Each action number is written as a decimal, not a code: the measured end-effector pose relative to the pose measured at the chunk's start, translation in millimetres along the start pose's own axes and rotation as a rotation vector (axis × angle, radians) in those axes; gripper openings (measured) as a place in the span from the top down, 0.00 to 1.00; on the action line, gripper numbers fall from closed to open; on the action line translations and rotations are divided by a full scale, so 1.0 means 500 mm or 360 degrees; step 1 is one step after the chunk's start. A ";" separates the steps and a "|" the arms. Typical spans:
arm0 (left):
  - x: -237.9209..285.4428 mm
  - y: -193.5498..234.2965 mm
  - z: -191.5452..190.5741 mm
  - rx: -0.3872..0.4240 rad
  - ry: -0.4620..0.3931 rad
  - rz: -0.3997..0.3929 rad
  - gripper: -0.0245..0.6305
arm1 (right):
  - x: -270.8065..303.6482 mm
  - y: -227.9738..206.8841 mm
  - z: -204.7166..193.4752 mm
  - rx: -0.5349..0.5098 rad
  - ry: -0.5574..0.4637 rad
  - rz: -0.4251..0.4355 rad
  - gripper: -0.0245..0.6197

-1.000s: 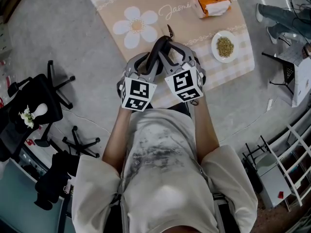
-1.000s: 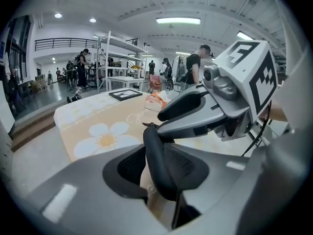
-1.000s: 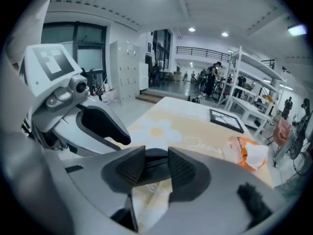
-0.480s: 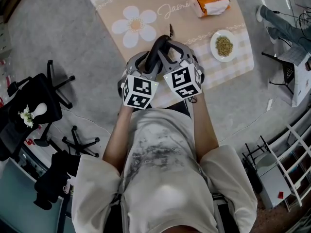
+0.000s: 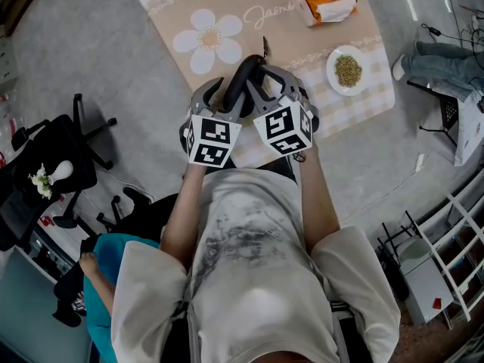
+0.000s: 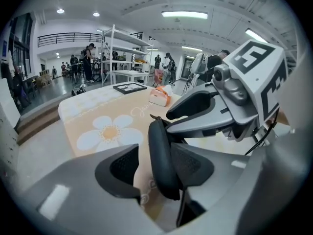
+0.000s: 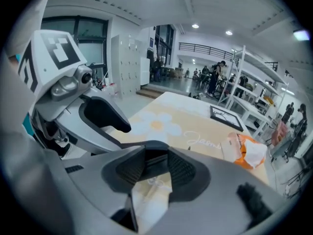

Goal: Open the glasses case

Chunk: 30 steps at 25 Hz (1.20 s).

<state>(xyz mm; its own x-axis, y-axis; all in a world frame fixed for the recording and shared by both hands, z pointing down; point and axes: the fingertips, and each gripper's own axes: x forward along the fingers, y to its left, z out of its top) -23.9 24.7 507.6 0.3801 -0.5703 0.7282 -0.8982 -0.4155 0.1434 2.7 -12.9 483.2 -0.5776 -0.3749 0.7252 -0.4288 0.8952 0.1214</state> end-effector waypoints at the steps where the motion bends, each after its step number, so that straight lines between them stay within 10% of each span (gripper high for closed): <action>1: 0.000 0.001 -0.001 -0.0002 0.0004 0.0017 0.63 | -0.001 0.001 -0.001 -0.0034 0.0020 -0.0016 0.72; 30: -0.004 0.030 -0.017 0.0031 0.0068 0.0178 0.64 | -0.013 0.017 -0.026 -0.0208 0.0165 -0.0151 0.80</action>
<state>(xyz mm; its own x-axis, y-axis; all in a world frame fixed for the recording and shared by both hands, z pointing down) -39.8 25.7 513.8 0.2674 -0.5836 0.7668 -0.9299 -0.3650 0.0465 11.8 0.2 488.2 -0.4614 -0.4382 0.7714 -0.3798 0.8834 0.2746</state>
